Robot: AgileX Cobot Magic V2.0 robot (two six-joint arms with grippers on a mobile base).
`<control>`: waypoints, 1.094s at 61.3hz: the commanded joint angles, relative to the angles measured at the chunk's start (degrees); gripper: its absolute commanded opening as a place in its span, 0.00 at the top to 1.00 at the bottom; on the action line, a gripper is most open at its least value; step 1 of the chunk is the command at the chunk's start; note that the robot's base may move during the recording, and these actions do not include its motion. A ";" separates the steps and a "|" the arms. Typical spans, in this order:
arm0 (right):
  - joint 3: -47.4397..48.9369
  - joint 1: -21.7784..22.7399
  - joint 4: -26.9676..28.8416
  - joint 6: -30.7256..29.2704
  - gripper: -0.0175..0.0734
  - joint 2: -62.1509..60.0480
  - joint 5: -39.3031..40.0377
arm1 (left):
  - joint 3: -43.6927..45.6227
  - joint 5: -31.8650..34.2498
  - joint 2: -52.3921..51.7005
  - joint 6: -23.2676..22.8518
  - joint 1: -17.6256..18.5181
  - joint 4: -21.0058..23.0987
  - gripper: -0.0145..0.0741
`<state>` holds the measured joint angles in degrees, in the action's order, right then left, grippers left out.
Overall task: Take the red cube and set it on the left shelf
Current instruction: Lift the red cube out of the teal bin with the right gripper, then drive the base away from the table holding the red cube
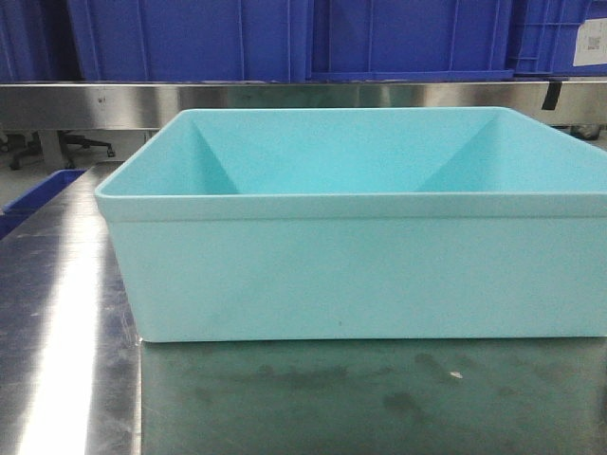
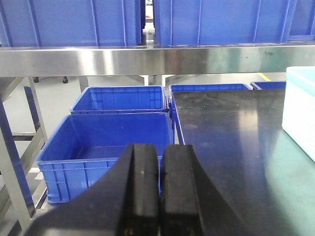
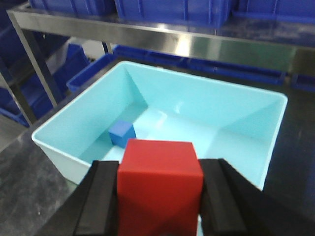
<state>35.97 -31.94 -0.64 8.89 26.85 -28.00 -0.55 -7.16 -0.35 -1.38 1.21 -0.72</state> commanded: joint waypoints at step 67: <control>1.41 0.01 -0.73 -0.68 0.58 -0.86 5.25 | -1.32 4.94 -0.84 -0.05 0.33 0.36 0.72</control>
<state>35.98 -31.94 -0.76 8.80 25.66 -27.69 -0.55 -7.16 -0.35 -1.38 1.21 -0.72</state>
